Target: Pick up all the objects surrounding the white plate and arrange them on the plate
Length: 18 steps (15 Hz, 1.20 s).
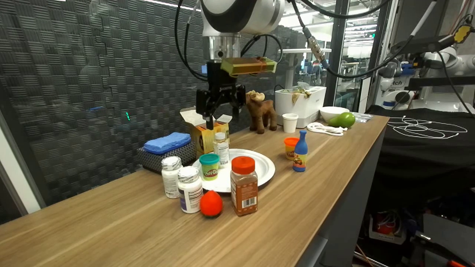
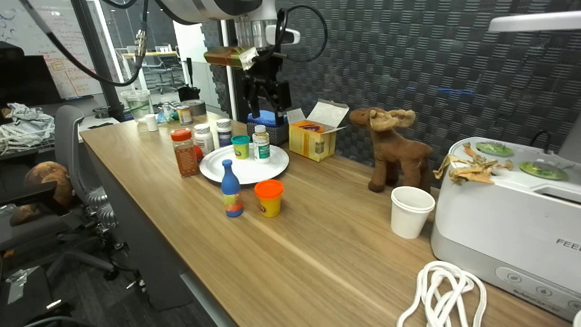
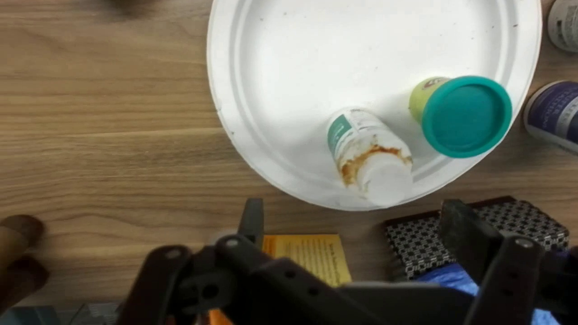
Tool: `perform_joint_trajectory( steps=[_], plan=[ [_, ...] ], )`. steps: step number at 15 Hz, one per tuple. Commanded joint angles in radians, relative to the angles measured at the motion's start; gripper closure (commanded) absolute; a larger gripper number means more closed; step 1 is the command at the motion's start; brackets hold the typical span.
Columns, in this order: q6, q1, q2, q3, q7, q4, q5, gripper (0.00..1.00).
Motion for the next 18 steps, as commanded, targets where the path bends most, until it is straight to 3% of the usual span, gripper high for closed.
perform_joint_trajectory(
  steps=[1, 8, 18],
  plan=[
    [0.03, -0.006, -0.086, -0.048, 0.079, -0.045, -0.041, 0.0],
    [0.028, -0.072, -0.184, -0.125, 0.19, -0.189, -0.061, 0.0],
    [0.006, -0.131, -0.182, -0.134, 0.243, -0.317, 0.027, 0.0]
  ],
)
